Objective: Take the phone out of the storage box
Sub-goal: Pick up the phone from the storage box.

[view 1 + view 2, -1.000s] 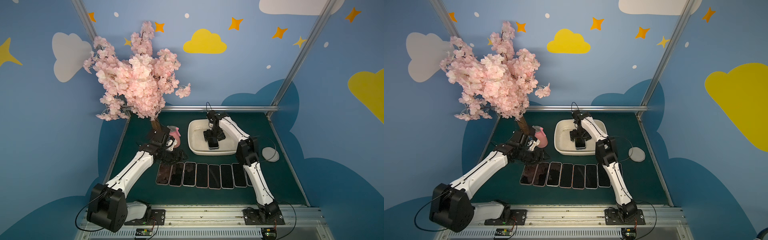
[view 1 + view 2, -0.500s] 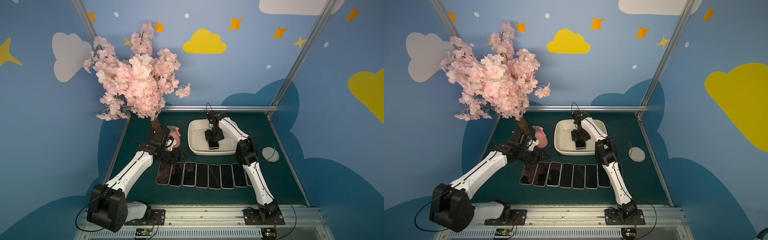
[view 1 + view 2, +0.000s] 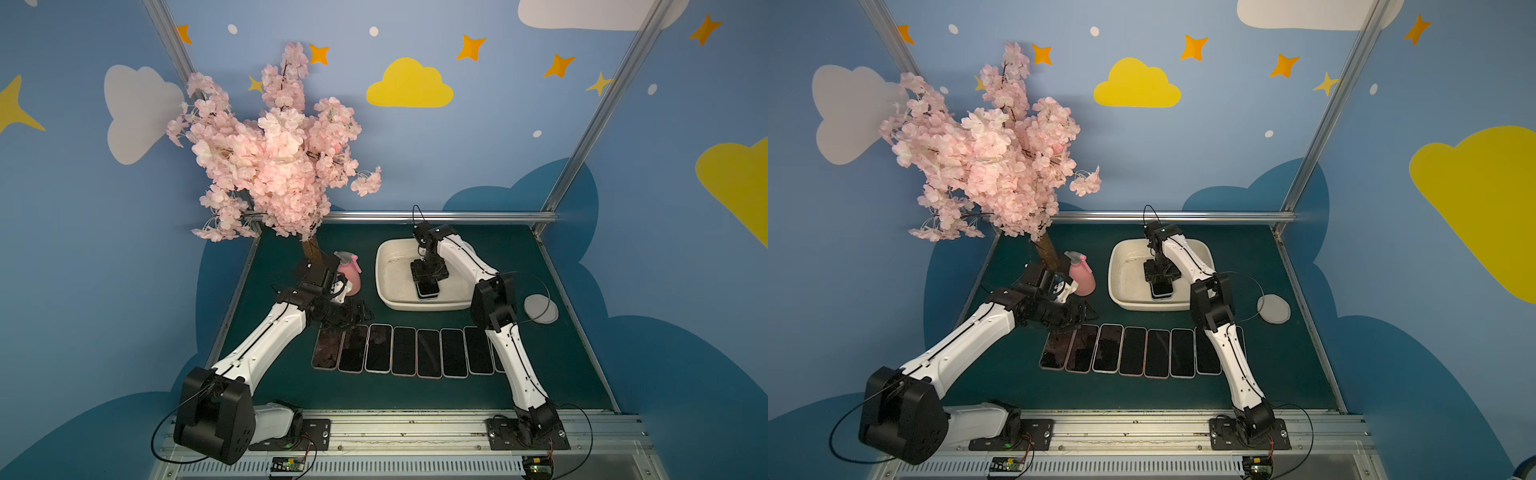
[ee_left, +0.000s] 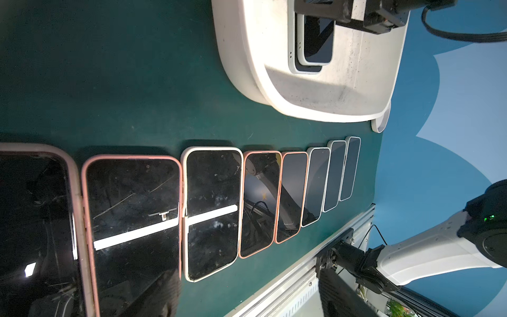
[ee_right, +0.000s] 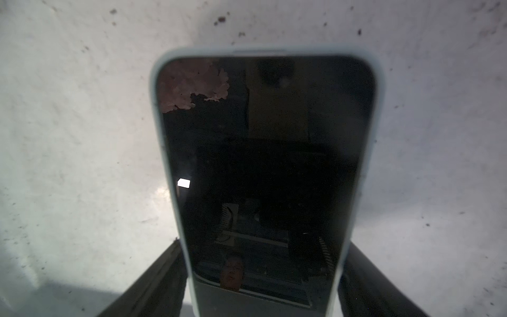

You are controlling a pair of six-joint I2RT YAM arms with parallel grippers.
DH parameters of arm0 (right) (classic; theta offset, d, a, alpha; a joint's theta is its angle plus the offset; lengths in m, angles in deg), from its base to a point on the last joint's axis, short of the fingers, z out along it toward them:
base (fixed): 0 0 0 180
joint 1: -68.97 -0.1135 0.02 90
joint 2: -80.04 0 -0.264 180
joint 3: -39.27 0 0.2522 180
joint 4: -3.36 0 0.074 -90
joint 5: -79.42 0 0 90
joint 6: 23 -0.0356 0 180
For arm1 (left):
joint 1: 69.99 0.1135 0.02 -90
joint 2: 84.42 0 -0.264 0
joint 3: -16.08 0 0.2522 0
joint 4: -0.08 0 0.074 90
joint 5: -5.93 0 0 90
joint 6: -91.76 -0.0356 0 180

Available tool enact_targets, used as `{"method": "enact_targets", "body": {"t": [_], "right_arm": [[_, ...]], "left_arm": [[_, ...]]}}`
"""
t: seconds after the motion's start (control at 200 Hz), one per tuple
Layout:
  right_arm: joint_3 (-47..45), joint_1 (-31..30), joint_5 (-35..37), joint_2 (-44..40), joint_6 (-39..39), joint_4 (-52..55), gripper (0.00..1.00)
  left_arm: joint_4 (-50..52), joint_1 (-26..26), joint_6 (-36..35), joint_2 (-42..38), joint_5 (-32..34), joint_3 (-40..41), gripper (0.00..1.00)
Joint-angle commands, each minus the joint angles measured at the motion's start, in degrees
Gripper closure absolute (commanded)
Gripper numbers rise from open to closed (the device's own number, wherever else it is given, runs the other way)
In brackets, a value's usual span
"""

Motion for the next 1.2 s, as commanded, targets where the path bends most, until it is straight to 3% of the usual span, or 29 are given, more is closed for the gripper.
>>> {"method": "enact_targets", "body": {"t": [0.0,0.27,0.601,0.991,1.191], "right_arm": [[1.02,0.67,2.51,-0.29,0.69,0.78,0.38],[1.21,3.47,1.49,-6.59,0.76,0.52,0.37],[-0.58,10.45,-10.76,-16.29,-3.54,0.51,0.37],[-24.71,23.55,-8.66,-38.32,-2.01,0.96,0.37],[-35.14,28.64,-6.82,-41.59,2.63,0.96,0.37]], "left_arm": [[1.1,0.28,-0.08,-1.35,-0.69,0.14,0.17],[-1.2,0.25,1.86,-1.25,-1.6,0.32,0.17],[-3.57,0.16,2.97,-1.04,-3.41,-2.0,0.17],[-8.98,-1.19,3.1,2.21,-7.89,-3.85,0.16],[-12.62,-3.1,4.0,5.18,-10.36,-5.05,0.16]]}}
